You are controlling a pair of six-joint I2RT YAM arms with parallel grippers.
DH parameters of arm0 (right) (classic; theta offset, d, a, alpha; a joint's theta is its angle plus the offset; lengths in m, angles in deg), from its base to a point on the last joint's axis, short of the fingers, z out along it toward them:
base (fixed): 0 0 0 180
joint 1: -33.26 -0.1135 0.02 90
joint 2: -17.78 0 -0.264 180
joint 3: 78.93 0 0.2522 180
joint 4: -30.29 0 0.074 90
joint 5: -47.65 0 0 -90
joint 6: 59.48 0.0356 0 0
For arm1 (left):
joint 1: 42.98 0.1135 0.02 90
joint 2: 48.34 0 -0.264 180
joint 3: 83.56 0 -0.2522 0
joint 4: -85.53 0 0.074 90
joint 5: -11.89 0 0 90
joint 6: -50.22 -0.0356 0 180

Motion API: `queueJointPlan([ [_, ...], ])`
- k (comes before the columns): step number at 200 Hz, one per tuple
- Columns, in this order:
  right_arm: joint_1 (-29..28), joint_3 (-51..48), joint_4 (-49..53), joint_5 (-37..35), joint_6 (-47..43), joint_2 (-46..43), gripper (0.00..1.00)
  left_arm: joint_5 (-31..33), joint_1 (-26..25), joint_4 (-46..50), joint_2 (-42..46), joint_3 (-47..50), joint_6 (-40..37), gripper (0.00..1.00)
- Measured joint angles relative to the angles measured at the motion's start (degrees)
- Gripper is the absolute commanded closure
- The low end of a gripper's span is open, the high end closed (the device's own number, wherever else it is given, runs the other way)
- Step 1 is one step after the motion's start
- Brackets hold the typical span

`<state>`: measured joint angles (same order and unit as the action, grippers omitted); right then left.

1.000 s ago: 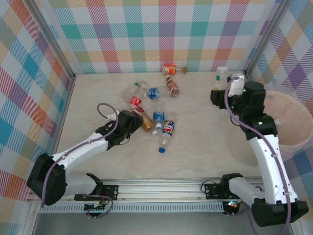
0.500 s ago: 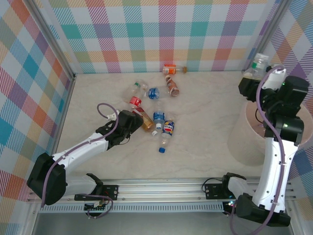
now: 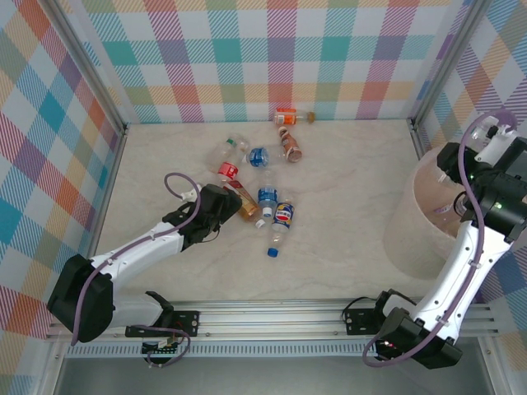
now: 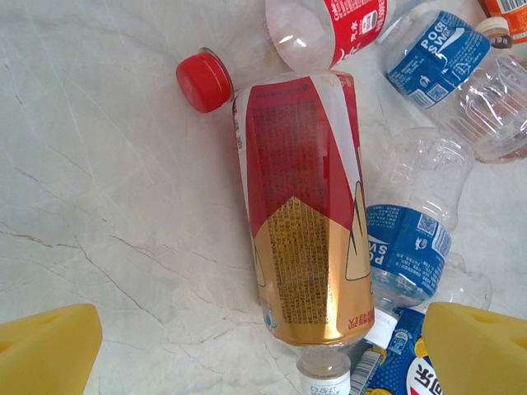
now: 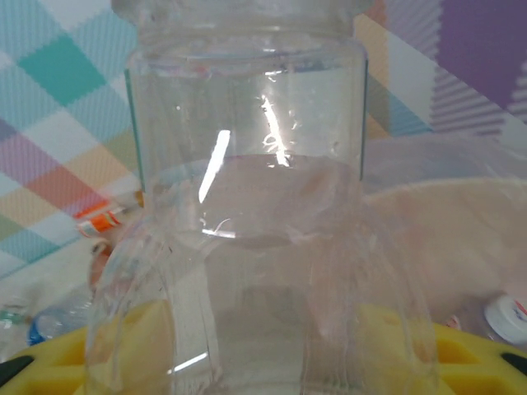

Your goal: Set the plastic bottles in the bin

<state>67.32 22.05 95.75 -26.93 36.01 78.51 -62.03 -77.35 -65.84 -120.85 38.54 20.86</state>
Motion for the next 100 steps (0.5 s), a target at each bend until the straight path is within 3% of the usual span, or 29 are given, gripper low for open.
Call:
queueJointPlan([
  [49, 0.07, -7.10, 2.25, -5.53, -0.33, -1.84, 0.54, -0.24, 0.42, 0.13, -0.26, -0.39, -0.46, 0.00],
  [76, 0.11, -9.38, 2.08, -3.63, 0.00, -1.09, 0.33, -0.72, 0.42, -0.09, -1.16, -1.03, -0.42, 0.00],
  [100, 0.11, -10.05, 1.36, 0.09, 1.27, -0.20, 0.24, -1.33, 0.46, -0.04, -1.81, -1.03, -0.35, 0.00],
])
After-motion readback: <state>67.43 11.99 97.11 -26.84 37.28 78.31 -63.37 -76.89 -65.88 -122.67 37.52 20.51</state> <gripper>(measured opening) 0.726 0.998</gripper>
